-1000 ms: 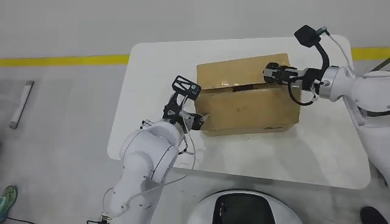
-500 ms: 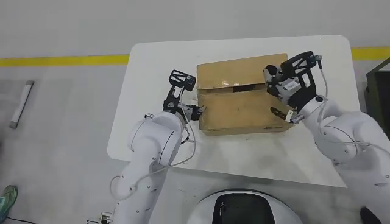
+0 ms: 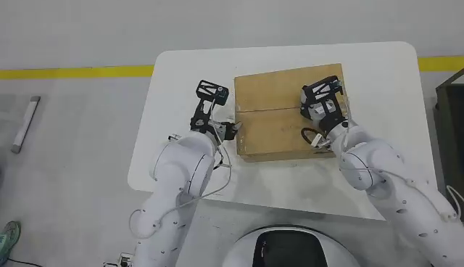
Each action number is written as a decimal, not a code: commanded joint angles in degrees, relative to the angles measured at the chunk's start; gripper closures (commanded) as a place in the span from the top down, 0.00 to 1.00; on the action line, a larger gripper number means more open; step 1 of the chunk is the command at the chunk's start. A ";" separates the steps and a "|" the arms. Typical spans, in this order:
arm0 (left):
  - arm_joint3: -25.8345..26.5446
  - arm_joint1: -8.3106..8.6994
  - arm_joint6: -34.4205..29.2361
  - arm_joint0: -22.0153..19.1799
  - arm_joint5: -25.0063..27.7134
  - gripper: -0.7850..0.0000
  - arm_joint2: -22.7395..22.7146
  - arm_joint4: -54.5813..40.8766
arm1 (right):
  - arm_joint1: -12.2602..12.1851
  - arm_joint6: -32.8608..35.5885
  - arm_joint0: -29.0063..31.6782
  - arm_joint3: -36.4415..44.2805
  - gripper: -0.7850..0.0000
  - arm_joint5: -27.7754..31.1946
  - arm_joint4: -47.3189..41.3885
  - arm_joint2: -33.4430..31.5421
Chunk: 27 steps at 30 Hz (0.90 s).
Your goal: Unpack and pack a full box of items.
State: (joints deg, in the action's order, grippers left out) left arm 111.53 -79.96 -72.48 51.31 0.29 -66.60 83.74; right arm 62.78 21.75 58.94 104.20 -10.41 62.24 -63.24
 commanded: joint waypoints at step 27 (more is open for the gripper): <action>1.04 -0.02 4.22 3.32 -5.16 1.00 -3.09 6.15 | 1.35 -2.19 2.31 1.72 0.00 2.29 -3.57 -1.73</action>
State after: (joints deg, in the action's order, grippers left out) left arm 112.91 -80.12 -69.79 54.12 -5.41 -69.45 87.91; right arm 64.04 20.04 60.88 105.50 -9.62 61.67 -64.69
